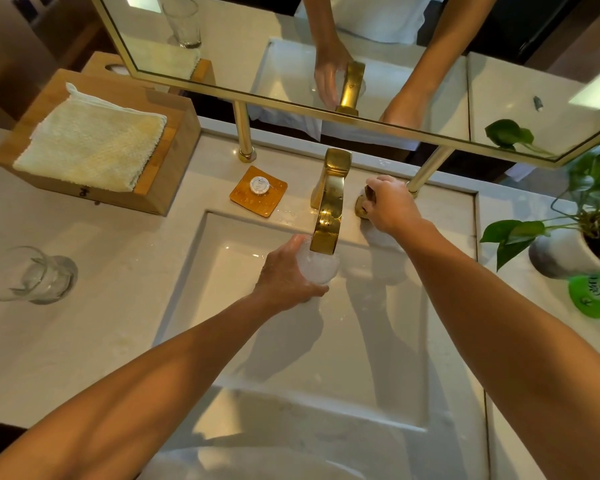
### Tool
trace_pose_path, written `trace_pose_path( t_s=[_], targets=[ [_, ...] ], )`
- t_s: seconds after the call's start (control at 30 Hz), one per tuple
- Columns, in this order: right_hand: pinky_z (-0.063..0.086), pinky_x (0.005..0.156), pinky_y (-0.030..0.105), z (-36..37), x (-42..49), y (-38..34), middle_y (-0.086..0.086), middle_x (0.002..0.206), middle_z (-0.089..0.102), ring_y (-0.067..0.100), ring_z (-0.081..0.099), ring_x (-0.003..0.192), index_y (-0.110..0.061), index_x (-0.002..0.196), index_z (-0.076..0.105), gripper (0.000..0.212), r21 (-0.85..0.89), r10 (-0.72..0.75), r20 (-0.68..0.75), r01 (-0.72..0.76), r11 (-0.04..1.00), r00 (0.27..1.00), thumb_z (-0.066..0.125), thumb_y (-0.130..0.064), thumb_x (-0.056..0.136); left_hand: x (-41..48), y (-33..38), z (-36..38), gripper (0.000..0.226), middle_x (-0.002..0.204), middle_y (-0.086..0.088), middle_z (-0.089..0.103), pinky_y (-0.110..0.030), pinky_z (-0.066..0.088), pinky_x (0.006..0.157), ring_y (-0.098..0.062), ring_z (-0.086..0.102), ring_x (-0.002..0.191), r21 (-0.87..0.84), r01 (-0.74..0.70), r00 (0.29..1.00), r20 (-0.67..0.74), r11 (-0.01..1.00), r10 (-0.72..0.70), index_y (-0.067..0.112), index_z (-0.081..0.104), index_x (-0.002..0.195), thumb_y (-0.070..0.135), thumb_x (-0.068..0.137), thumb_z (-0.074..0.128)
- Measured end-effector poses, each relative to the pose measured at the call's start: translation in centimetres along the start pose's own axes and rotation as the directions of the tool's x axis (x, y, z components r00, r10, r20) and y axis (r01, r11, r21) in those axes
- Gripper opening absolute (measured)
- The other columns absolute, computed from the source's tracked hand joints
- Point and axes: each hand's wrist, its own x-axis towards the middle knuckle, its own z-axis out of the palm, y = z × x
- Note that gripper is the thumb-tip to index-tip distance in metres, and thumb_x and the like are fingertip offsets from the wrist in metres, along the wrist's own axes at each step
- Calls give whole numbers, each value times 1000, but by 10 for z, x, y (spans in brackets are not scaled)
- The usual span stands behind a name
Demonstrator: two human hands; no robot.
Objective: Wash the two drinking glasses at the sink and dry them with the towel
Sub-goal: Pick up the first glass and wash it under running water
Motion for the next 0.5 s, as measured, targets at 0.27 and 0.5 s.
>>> trace_pose_path(
  t_s=[0.27,0.5],
  targets=[
    [49,101,37,44,-72,-33,10,130,51,24,52,122,-17,133,53,41,619,469,-128,-299,726,874,61,-31,96,-10,-1,-5,81,116,0,58,-4,40,68,-14,53,100,-29,-34,999,-17,999,34,18,50,129,35,63,93],
    [55,93,40,95,-144,-61,15,123,63,28,61,114,-9,140,51,55,536,-226,651,-649,-540,725,43,-49,103,-39,0,-4,82,118,8,56,-11,50,78,-12,57,107,-159,-68,996,48,985,76,28,46,133,38,65,90]
  ],
)
